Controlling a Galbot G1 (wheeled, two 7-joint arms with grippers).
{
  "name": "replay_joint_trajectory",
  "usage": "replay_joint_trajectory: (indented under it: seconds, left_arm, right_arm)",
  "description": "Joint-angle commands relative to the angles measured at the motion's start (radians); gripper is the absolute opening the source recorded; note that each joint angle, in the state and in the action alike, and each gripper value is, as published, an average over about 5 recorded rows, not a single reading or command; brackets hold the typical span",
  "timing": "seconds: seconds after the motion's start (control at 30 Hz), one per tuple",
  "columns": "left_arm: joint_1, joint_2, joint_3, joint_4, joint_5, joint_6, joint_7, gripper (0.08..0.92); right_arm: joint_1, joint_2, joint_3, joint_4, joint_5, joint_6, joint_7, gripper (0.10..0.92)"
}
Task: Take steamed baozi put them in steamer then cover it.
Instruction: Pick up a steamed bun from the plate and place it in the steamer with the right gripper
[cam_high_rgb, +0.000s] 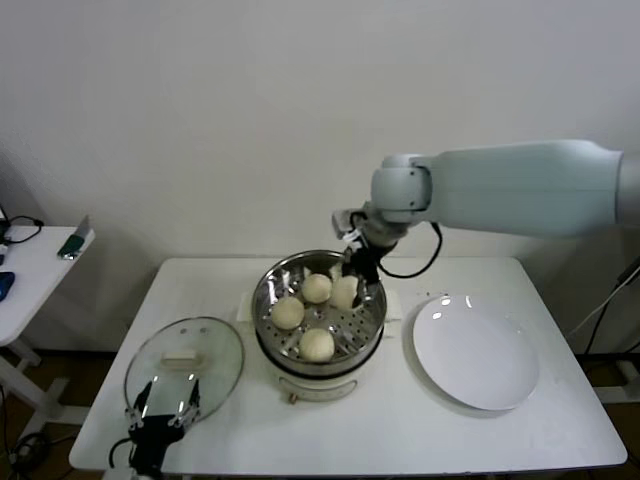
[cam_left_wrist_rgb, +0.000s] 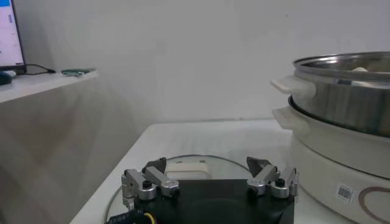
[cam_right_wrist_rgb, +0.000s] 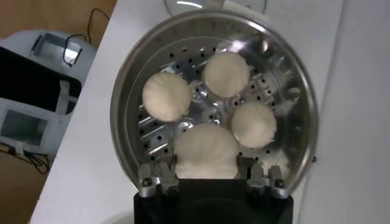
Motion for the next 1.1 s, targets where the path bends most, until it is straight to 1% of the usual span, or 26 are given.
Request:
replay_joint_trajectory:
  seconds: [0.03, 0.6, 0.7, 0.87, 1.03, 1.1]
  left_arm:
    - [-0.001, -0.001, -0.001, -0.002, -0.002, 0.0, 0.0, 0.823]
    - [-0.01, 0.002, -0.005, 0.012, -0.014, -0.002, -0.002, 0.823]
    - [-0.008, 0.003, -0.006, 0.008, -0.019, 0.002, 0.004, 0.823]
    - [-0.005, 0.004, -0.005, -0.005, -0.022, 0.01, 0.022, 0.823]
    - [-0.008, 0.003, -0.006, -0.011, -0.022, 0.012, 0.027, 0.823]
    - [-0.008, 0.004, -0.007, -0.013, -0.022, 0.013, 0.027, 0.823]
  right_arm:
    - [-0.103, 0.053, -0.001, -0.05, -0.066, -0.026, 0.035, 0.662]
    - [-0.136, 0.046, -0.009, -0.103, -0.106, 0.008, 0.037, 0.662]
    - [-0.144, 0.042, 0.003, -0.11, -0.097, 0.021, 0.048, 0.694]
    - [-0.128, 0.021, 0.042, -0.117, -0.061, 0.041, 0.032, 0.804]
    - [-0.072, -0.053, 0.12, -0.133, -0.013, 0.065, -0.007, 0.822]
    - [-0.057, -0.104, 0.173, -0.139, 0.02, 0.065, 0.004, 0.822]
